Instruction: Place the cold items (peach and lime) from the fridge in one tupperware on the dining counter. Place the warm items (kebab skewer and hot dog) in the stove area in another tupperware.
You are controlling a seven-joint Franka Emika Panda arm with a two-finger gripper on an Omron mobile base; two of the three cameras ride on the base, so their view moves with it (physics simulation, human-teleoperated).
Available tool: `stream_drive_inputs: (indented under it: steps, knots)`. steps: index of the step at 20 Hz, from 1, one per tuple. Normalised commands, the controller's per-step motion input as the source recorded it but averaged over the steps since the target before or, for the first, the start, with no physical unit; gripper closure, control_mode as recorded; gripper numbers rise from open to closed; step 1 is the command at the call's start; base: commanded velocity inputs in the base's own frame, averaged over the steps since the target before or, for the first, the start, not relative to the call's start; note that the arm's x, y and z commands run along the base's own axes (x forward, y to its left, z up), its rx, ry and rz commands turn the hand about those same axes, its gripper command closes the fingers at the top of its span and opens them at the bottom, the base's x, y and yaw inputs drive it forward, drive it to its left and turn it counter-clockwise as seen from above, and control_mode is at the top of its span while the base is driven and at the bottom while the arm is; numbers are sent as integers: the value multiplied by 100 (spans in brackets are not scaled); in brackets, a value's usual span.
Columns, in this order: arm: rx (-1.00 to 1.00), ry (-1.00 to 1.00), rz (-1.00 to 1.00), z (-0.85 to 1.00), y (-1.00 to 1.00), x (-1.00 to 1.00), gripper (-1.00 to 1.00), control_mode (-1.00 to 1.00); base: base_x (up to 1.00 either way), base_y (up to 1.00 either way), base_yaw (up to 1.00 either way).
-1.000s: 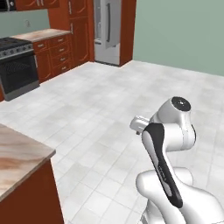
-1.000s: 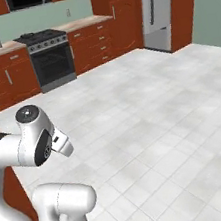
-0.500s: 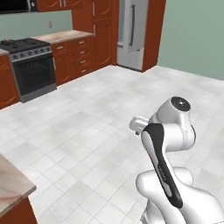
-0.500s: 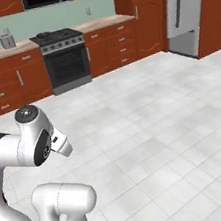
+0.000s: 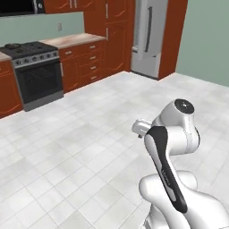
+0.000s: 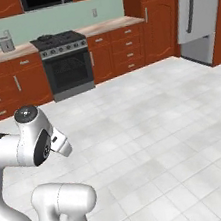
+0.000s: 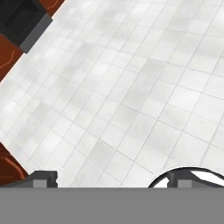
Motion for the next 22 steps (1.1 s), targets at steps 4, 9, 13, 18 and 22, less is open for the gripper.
stream_drive_inputs:
  steps: [4, 9, 13, 18, 22]
  knots:
    - [0, 0, 0, 0, 0, 0, -100, 100, 100, -11, 15]
    - [0, 0, 0, 0, 0, 0, -100, 100, 100, -1, 10]
    - [0, 0, 0, 0, 0, 0, -100, 100, 100, 0, 1]
    - [0, 0, 0, 0, 0, 0, -100, 100, 100, 5, 0]
    - [0, 0, 0, 0, 0, 0, -100, 100, 100, 6, 0]
